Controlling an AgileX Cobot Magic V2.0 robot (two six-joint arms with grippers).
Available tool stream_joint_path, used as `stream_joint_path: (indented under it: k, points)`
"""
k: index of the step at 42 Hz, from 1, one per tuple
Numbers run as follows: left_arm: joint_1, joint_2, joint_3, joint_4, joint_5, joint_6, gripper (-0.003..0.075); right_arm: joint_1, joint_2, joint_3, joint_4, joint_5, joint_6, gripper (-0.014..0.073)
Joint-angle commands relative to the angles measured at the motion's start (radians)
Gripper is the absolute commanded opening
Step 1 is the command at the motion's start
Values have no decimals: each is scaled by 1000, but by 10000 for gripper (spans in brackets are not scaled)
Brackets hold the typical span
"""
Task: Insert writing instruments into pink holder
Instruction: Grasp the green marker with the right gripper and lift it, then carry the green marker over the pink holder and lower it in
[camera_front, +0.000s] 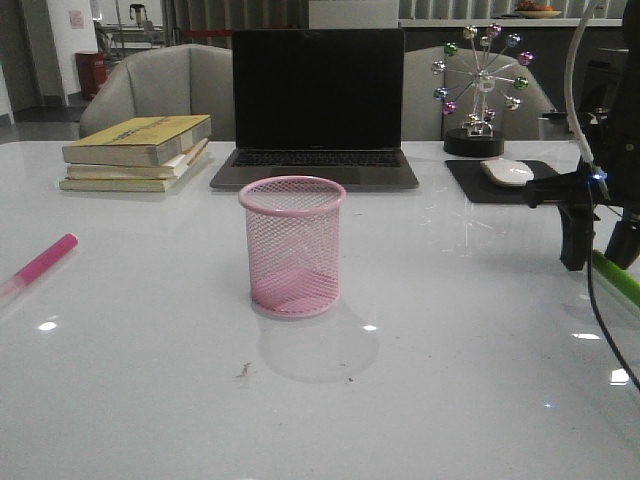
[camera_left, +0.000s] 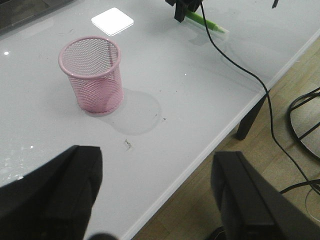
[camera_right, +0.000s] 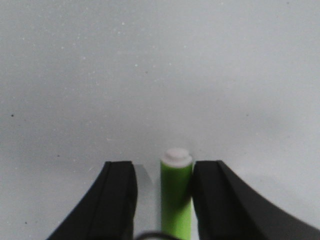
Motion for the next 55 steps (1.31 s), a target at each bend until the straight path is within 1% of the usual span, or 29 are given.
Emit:
stream_joint_path:
  k: [1,24,25,27,32,33,35,41,45,47,51,55]
  points:
    - [-8,3,-28,-16,-72,1,509,-4,-55,-32,-5,-6,-9,363]
    - [-8,3,-28,-18,-72,1,509,-4,-40,-32,-7,19,-11,360]
    - [-8,3,-28,-18,-72,1,509,-4,-40,-32,-7,19,-11,353]
    - [-8,3,-28,-18,-72,1,509,-4,-44,-33,-8,18,-11,307]
    - [-8,3,-28,-18,-72,1,509,-4,-52,-36,-8,12,-11,140]
    - [-8,3,-28,-18,-72,1,509,-4,-54,-36,-8,12,-11,120]
    - [-8,3,-28,-18,-72,1,509,-4,-63,-36,-8,12,-11,95]
    - [-8,3,-28,-18,-72,1,509,5,-129,-29,-3,-30,-11,93]
    - [-8,3,-28,-18,-72,1,509,30,-214,19,15,-126,-11,93]
    - [-8,3,-28,-18,-72,1,509,54,-287,66,32,-207,-11,93]
    - [-8,3,-28,-18,-72,1,509,117,-402,178,57,-398,-11,93]
    - [-8,3,-28,-18,-72,1,509,205,-523,308,67,-646,-11,93]
